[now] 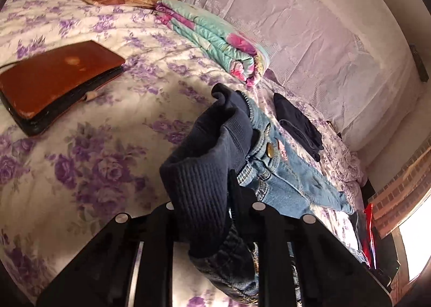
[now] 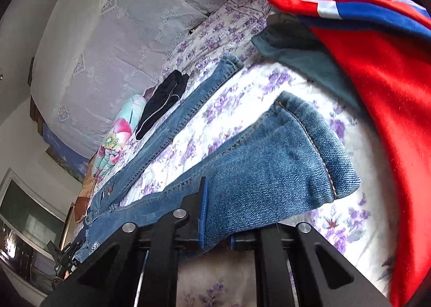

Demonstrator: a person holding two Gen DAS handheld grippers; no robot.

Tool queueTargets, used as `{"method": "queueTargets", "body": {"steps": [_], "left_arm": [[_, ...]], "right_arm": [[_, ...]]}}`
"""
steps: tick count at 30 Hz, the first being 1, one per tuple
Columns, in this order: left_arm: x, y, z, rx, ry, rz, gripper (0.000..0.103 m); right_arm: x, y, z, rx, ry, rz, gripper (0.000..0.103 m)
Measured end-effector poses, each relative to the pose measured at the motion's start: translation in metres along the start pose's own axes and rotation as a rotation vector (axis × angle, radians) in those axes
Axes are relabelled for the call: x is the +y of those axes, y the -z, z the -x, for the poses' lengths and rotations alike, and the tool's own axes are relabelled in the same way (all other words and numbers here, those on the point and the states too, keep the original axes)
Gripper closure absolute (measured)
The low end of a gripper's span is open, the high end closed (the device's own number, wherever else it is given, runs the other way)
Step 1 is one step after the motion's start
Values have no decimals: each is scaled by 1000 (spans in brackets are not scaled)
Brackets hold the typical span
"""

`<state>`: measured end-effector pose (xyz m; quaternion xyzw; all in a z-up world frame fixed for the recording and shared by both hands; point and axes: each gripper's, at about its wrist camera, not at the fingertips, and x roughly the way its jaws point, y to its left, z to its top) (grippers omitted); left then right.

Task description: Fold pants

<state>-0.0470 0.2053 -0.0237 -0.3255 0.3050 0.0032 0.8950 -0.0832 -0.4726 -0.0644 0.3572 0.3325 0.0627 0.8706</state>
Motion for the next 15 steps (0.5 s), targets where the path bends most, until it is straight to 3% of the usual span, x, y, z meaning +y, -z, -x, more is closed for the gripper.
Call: {"method": "queueTargets", "body": {"steps": [3, 5, 6, 7, 8, 10, 12, 15], "left_arm": [[6, 3, -1, 38, 12, -22, 72], [2, 0, 15, 30, -42, -54, 50], [3, -2, 29, -14, -98, -60, 24], [5, -3, 45, -80, -162, -63, 11], [7, -4, 63, -155, -221, -73, 11], [10, -9, 84, -197, -249, -90, 11], [8, -17, 90, -178, -182, -62, 11], [-22, -27, 72, -96, -38, -86, 11]], "right_arm": [[-7, 4, 1, 48, -22, 23, 91], [-11, 2, 14, 69, -23, 9, 85], [-14, 1, 24, 61, -3, 3, 79], [-16, 0, 35, 40, 34, 6, 71], [-18, -1, 47, 10, 85, 10, 69], [-19, -3, 71, -81, 212, 17, 65], [-3, -7, 87, -190, 291, 87, 63], [45, -11, 83, -263, 242, 237, 63]]}}
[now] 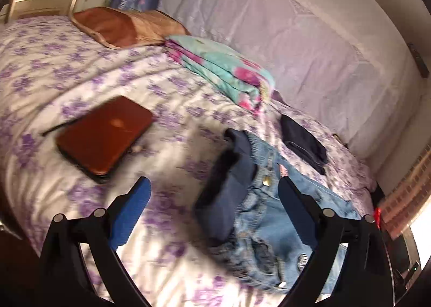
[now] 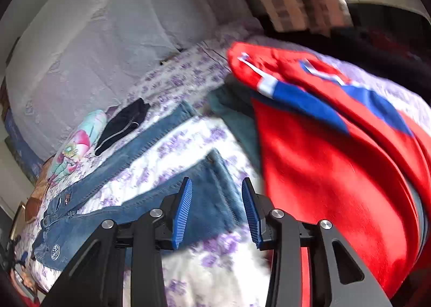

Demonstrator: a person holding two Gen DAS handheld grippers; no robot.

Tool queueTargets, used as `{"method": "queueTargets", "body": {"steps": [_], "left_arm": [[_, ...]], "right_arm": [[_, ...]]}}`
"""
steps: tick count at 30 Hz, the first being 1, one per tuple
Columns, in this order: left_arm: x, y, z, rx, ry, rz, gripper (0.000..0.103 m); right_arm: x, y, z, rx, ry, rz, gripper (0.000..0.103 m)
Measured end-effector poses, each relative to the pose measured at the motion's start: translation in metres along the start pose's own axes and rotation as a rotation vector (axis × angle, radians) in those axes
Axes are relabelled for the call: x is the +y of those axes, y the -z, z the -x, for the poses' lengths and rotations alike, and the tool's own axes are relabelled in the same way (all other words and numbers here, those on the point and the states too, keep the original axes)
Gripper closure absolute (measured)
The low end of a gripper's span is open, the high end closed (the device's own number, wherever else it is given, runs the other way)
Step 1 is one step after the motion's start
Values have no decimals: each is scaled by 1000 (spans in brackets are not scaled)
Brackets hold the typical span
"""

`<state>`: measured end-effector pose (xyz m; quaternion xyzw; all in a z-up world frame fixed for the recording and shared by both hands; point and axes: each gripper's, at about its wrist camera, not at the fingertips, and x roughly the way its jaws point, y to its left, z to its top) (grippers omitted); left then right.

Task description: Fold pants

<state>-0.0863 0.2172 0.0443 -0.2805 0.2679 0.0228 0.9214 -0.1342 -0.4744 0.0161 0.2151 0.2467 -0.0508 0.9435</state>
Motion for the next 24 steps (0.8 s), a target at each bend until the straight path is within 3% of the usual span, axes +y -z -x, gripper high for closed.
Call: {"method": "queueTargets", "body": {"steps": [2, 4, 5, 7, 9, 10, 11, 14, 16, 17, 19, 21, 24], "left_arm": [[-36, -1, -19, 43, 50, -71, 11], [-73, 5, -45, 100, 72, -172, 10], [-91, 11, -63, 145, 73, -243, 10], [-104, 23, -103, 231, 1, -320, 10], [-93, 32, -138, 301, -76, -321, 9], [-91, 34, -142, 272, -72, -347, 5], [-94, 37, -142, 266, -74, -386, 5], [-103, 39, -141, 299, -134, -429, 5], [-106, 27, -127, 304, -70, -379, 5], [-106, 14, -117, 294, 14, -335, 5], [-109, -7, -104, 238, 59, -285, 5], [-116, -23, -110, 209, 25, -288, 5], [-110, -29, -156, 315, -9, -258, 5]], "right_arm": [[41, -3, -12, -1, -82, 97, 58], [79, 4, -34, 48, -151, 194, 39], [94, 10, -47, 81, -168, 239, 37], [113, 26, -74, 170, -177, 312, 36], [111, 48, -108, 313, -152, 324, 36], [103, 59, -122, 375, -152, 303, 35], [99, 62, -120, 336, -178, 300, 35], [99, 54, -113, 358, -176, 269, 34], [103, 50, -111, 339, -132, 261, 34], [110, 46, -112, 333, -148, 256, 34], [133, 34, -115, 319, -224, 259, 34], [170, 21, -121, 281, -276, 296, 34], [234, 9, -142, 243, -350, 395, 29]]}}
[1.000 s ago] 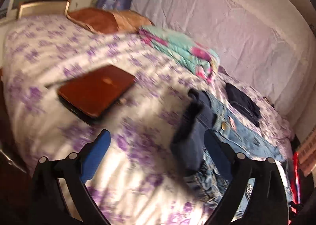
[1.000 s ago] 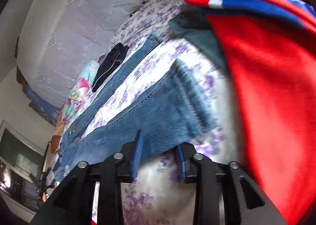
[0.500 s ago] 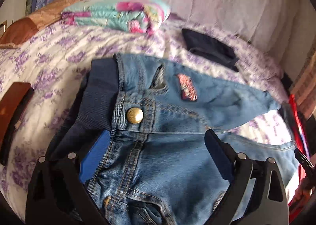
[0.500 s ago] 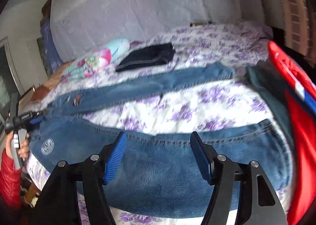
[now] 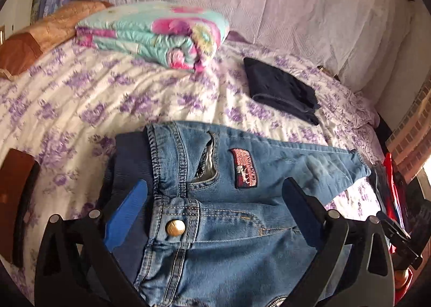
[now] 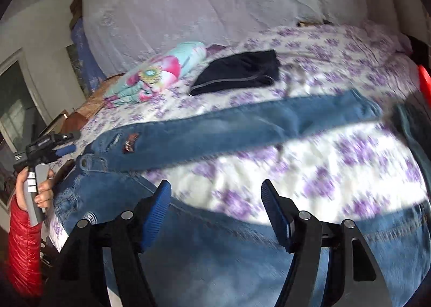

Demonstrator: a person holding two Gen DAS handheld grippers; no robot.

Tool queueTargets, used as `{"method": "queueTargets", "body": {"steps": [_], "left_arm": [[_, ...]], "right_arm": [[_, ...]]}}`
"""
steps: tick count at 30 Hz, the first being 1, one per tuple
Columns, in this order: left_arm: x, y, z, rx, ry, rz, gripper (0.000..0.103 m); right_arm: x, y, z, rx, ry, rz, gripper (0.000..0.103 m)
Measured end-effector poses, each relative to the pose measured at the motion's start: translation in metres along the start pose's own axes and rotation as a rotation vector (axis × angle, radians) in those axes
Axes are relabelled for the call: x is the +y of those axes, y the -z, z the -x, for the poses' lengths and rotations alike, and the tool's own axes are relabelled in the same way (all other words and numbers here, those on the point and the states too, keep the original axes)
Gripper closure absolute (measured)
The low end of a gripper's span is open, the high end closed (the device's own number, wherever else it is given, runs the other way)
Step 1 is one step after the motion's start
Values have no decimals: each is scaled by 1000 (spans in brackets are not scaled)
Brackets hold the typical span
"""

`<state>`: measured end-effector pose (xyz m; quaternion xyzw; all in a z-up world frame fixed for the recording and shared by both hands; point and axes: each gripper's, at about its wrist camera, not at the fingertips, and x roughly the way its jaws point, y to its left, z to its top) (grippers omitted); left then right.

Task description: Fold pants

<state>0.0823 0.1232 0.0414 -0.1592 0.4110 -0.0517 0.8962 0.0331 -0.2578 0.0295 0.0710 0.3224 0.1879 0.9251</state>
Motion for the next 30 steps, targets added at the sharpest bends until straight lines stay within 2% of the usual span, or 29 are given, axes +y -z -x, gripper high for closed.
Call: {"method": "queueTargets", "body": {"steps": [2, 4, 6, 8, 9, 11, 13, 17, 19, 21, 22, 25, 26, 28, 30], "left_arm": [[13, 3, -39, 76, -42, 19, 5], [7, 16, -52, 7, -118, -74, 5], [-14, 22, -54, -12, -235, -170, 5], [-18, 24, -59, 0, -285, -209, 5], [-16, 23, -59, 3, -279, -202, 5], [-9, 20, -55, 4, -243, -175, 5], [-5, 18, -50, 0, -215, -155, 5], [-3, 4, -23, -32, -121, -74, 5], [0, -11, -10, -91, -122, -64, 5], [6, -24, -8, -110, -161, -73, 5], [11, -29, -16, -85, -171, -73, 5], [44, -28, -69, 93, -191, -28, 5], [58, -22, -90, 171, -182, 22, 5], [53, -27, -76, 119, -162, 18, 5], [53, -26, -78, 139, -171, 20, 5]], "right_arm": [[22, -22, -33, 10, -21, 30, 28], [38, -37, -67, 33, -24, 42, 28], [49, -41, -101, 73, -16, 58, 28], [48, -30, -142, 189, -13, 50, 26], [42, -20, -161, 262, -23, 29, 20], [33, -17, -155, 238, -111, -11, 12], [24, -15, -148, 232, -151, -47, 10], [23, -14, -143, 226, -170, -58, 9], [27, -14, -143, 228, -160, -42, 7], [28, -14, -143, 228, -161, -36, 5], [28, -14, -143, 228, -165, -37, 5], [27, -16, -147, 225, -179, -46, 4], [27, -16, -147, 224, -182, -47, 4], [26, -17, -148, 224, -186, -51, 4], [25, -17, -149, 221, -191, -55, 4]]}}
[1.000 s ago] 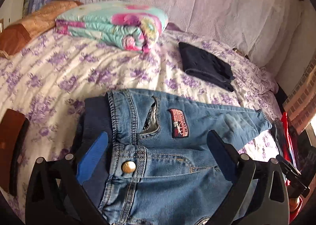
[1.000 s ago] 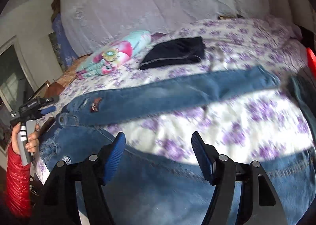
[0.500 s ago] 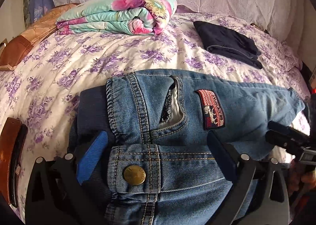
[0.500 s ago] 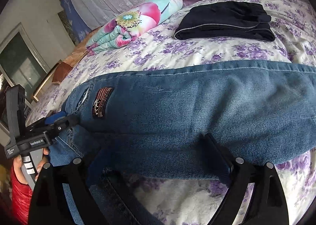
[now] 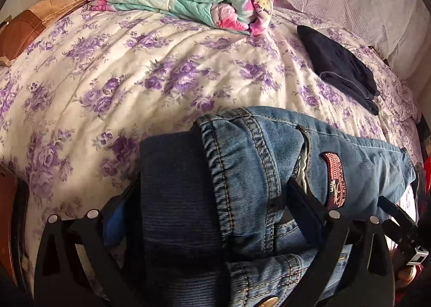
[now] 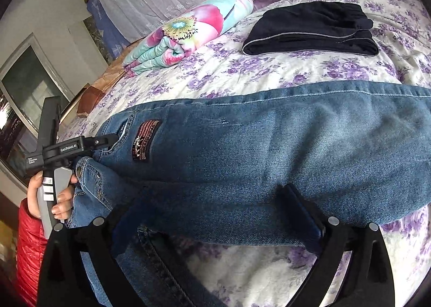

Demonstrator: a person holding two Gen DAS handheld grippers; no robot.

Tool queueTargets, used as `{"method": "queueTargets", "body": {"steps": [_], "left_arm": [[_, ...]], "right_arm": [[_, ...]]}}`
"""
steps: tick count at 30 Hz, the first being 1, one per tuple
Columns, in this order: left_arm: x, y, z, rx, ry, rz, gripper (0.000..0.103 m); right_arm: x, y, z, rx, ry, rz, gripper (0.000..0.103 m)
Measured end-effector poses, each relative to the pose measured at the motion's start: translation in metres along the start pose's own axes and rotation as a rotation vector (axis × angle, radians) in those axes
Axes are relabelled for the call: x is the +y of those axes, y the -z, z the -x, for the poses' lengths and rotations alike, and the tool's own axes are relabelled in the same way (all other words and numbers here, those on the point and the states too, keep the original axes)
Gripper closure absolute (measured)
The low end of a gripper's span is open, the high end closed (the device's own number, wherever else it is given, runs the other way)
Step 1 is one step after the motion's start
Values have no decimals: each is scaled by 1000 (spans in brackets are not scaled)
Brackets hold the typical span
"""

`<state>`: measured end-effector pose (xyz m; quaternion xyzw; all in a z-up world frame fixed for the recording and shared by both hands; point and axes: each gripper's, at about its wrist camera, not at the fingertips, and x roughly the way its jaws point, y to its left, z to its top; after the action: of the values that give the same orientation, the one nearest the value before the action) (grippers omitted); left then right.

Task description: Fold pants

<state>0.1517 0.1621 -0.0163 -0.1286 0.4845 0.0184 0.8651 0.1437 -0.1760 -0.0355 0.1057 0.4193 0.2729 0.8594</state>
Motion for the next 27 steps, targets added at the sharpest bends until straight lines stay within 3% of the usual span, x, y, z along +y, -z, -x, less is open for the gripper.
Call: {"method": "queueTargets", "body": {"steps": [3, 5, 8, 11, 14, 18, 23, 27], "left_arm": [[7, -3, 15, -49, 55, 77, 5], [22, 0, 25, -136, 133, 172, 5], [39, 1, 14, -97, 250, 247, 5], [37, 2, 15, -103, 274, 241, 5], [24, 5, 16, -115, 208, 177, 5], [16, 7, 15, -142, 144, 120, 5], [20, 7, 18, -162, 167, 122, 5], [24, 6, 16, -159, 191, 138, 5]], "right_arm": [[0, 0, 7, -37, 0, -9, 5], [2, -2, 28, -141, -5, -8, 5], [5, -13, 55, -263, -13, 30, 5], [5, -34, 43, -188, 95, 153, 5], [-7, -56, 23, -114, 248, 289, 5], [-28, -81, 6, 0, 254, 388, 5], [-40, -95, -15, 103, 237, 569, 5], [-49, -100, -30, 162, 170, 592, 5]]}}
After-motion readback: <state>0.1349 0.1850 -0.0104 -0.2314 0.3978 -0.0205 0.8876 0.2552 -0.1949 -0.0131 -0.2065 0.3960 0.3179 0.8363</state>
